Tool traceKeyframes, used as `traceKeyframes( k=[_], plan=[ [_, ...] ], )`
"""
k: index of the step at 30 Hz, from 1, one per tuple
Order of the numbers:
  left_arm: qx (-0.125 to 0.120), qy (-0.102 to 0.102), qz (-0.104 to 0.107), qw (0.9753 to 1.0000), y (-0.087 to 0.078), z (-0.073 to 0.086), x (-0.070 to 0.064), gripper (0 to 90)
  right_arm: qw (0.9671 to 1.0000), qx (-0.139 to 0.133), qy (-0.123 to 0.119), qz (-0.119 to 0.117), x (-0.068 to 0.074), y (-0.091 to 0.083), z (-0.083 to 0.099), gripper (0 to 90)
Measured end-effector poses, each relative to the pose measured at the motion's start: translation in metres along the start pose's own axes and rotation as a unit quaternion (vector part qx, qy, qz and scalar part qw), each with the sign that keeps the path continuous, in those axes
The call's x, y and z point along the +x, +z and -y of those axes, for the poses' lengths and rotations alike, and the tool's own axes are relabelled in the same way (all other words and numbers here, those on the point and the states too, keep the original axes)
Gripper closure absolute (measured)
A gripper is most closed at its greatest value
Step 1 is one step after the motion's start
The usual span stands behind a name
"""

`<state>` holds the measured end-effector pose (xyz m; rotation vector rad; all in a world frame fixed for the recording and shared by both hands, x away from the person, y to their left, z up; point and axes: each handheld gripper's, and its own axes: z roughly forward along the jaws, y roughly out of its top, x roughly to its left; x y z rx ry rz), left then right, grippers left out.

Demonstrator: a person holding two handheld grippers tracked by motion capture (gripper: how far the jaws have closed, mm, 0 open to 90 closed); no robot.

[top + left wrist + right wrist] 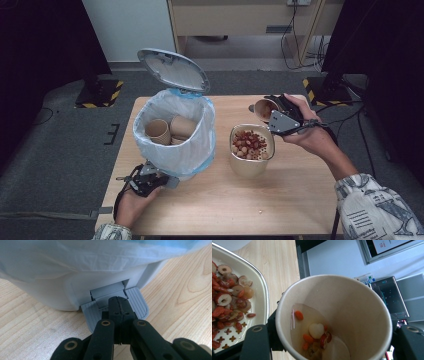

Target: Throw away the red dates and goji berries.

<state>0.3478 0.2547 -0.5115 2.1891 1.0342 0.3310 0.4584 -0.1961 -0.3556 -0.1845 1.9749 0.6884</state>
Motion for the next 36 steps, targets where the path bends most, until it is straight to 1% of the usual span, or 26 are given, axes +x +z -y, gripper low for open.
traceKeyframes(
  k=[8,14,24,26,36],
  plan=[
    [0.000,0.000,0.000,1.0000,0.000,0.000,0.000,89.9,1.0000,0.000,-0.002,0.000,0.000,-0.001,-0.002,31.0],
    [0.000,0.000,0.000,1.0000,0.000,0.000,0.000,89.9,0.9999,0.004,-0.010,-0.001,0.001,-0.002,-0.002,31.0],
    [0.000,0.000,0.000,1.0000,0.000,0.000,0.000,89.9,0.9990,0.017,-0.042,-0.002,0.003,-0.002,-0.006,31.0],
    [0.000,0.001,0.000,1.0000,0.000,0.000,0.000,89.9,0.9988,0.019,-0.045,-0.003,0.003,-0.002,-0.006,31.0],
    [0.000,0.001,0.000,1.0000,0.000,0.000,0.000,90.0,0.9979,0.020,-0.061,-0.001,-0.005,-0.002,-0.011,31.0]
  ],
)
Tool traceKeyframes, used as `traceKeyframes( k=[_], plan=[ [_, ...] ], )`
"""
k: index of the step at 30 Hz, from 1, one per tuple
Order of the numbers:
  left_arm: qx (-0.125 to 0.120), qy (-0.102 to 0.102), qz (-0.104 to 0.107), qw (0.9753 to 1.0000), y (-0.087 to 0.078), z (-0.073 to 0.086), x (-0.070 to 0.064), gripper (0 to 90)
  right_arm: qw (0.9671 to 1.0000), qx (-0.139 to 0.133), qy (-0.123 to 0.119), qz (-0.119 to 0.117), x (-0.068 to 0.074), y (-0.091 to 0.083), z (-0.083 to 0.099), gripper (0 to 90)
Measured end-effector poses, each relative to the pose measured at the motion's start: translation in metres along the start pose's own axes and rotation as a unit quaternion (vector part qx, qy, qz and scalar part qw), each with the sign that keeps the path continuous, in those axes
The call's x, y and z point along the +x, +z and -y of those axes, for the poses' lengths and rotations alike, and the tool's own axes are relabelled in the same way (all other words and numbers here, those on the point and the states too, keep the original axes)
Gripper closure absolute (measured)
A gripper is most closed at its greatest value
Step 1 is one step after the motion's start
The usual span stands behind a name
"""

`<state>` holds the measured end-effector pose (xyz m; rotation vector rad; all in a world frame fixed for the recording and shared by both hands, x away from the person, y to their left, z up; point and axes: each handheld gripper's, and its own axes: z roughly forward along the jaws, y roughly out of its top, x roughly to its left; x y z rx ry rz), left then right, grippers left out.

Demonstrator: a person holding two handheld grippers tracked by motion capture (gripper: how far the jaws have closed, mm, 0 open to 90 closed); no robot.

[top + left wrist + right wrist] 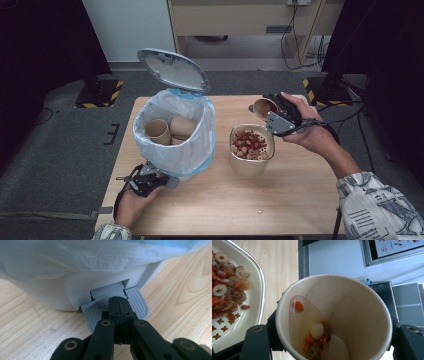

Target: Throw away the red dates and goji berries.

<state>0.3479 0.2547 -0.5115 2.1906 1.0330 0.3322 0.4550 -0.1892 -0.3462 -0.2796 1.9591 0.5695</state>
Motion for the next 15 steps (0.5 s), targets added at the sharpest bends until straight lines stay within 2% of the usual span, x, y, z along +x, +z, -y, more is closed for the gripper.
traceKeyframes(
  k=[5,15],
  plan=[
    [0.000,0.000,0.000,1.0000,0.0000,0.0000,0.0000,89.9,0.9998,0.004,-0.019,0.000,-0.0013,-0.0008,-0.0025,31.0],
    [0.000,0.000,0.000,1.0000,0.0000,0.0000,0.0000,90.0,0.9994,0.007,-0.034,-0.004,0.0006,-0.0004,-0.0045,31.0]
  ],
)
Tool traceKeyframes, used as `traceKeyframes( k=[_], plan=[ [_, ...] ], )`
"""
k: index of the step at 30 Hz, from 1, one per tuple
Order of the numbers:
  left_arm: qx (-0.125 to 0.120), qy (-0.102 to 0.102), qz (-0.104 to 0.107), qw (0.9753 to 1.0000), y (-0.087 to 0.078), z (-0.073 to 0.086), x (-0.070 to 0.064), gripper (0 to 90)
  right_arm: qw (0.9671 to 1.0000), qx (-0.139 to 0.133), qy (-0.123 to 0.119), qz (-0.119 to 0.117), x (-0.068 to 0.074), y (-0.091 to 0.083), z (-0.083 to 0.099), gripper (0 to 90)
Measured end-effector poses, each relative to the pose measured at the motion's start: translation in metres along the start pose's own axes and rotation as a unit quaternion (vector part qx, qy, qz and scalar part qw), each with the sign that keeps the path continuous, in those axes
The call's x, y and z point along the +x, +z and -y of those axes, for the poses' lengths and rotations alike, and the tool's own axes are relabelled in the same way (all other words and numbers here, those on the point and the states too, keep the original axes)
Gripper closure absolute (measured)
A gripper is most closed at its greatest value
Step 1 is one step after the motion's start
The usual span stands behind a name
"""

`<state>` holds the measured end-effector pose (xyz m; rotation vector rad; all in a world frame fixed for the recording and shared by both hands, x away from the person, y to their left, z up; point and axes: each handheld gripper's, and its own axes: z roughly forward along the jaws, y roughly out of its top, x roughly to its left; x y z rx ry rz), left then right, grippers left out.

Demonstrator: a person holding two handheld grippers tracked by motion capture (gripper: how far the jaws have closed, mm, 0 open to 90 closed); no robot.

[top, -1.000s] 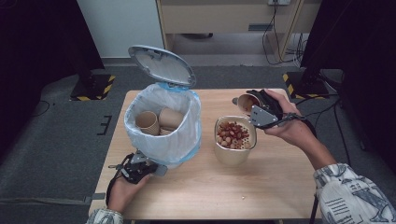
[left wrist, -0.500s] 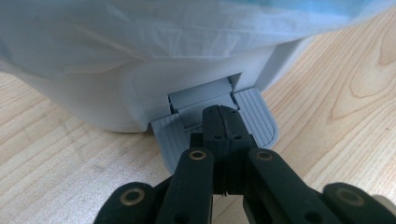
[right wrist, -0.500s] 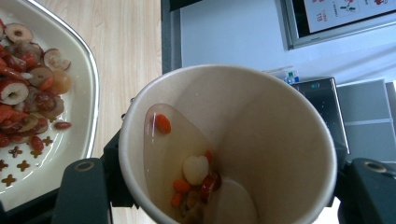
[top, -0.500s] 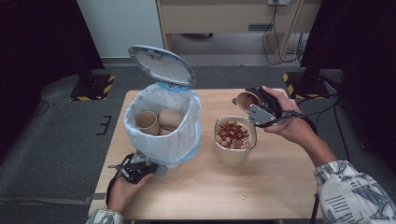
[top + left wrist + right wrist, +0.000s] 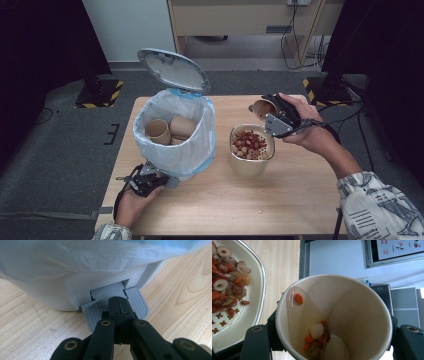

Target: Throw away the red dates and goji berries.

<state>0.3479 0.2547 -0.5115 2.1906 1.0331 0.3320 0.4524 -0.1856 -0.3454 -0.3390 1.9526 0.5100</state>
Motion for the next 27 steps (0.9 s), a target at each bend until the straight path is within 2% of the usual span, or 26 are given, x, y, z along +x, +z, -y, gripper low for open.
traceKeyframes(
  k=[16,27],
  plan=[
    [0.000,0.000,0.001,1.0000,0.0000,0.0001,0.0002,89.9,0.9999,-0.009,0.007,0.000,-0.0040,0.0050,-0.0012,31.0],
    [0.000,0.000,0.000,1.0000,0.0000,0.0001,0.0000,89.9,0.9998,-0.015,0.008,0.002,-0.0050,0.0024,-0.0027,31.0]
  ],
)
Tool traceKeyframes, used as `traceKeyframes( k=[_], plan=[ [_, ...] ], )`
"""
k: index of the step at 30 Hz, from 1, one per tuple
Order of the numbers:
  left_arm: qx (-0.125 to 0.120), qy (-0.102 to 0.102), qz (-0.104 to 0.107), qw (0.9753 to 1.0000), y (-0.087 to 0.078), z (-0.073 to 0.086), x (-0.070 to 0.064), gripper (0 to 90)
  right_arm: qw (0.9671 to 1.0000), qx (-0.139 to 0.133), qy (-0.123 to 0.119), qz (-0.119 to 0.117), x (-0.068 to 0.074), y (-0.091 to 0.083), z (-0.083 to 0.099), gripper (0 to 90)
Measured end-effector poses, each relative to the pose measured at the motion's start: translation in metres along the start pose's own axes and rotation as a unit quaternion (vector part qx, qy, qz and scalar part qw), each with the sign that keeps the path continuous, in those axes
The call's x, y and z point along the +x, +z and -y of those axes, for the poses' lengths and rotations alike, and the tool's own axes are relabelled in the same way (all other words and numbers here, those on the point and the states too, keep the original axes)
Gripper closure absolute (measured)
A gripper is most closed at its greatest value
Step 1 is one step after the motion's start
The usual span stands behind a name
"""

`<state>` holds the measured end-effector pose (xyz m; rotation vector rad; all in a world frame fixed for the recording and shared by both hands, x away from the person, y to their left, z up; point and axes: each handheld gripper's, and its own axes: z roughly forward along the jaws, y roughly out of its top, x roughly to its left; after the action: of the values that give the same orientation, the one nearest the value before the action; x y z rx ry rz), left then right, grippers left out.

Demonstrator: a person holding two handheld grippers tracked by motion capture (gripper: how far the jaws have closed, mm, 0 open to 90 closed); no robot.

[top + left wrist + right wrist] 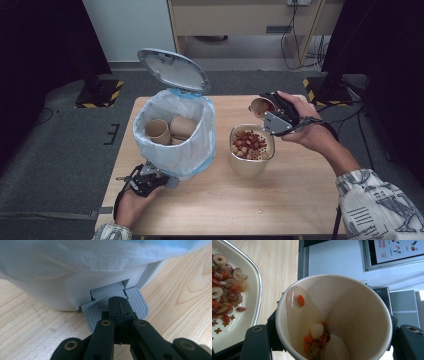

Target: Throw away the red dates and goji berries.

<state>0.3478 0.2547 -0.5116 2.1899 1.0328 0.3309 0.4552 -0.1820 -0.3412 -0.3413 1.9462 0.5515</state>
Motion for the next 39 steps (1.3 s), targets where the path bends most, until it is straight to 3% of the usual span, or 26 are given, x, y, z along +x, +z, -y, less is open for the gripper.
traceKeyframes(
  k=[12,16,30,39],
  plan=[
    [-0.001,-0.001,0.000,1.0000,0.000,0.000,0.000,89.9,0.9992,-0.032,0.020,0.010,0.003,0.001,-0.002,31.0],
    [-0.001,-0.001,0.000,1.0000,0.000,0.000,0.000,90.0,0.9993,-0.029,0.016,0.016,0.006,-0.002,-0.001,31.0],
    [-0.001,0.000,0.000,1.0000,0.000,0.000,0.000,90.0,0.9976,0.005,-0.063,0.029,0.010,-0.010,-0.006,31.0],
    [-0.001,-0.001,0.000,1.0000,0.000,0.000,0.000,89.9,0.9972,0.008,-0.068,0.028,0.010,-0.010,-0.007,31.0]
  ],
)
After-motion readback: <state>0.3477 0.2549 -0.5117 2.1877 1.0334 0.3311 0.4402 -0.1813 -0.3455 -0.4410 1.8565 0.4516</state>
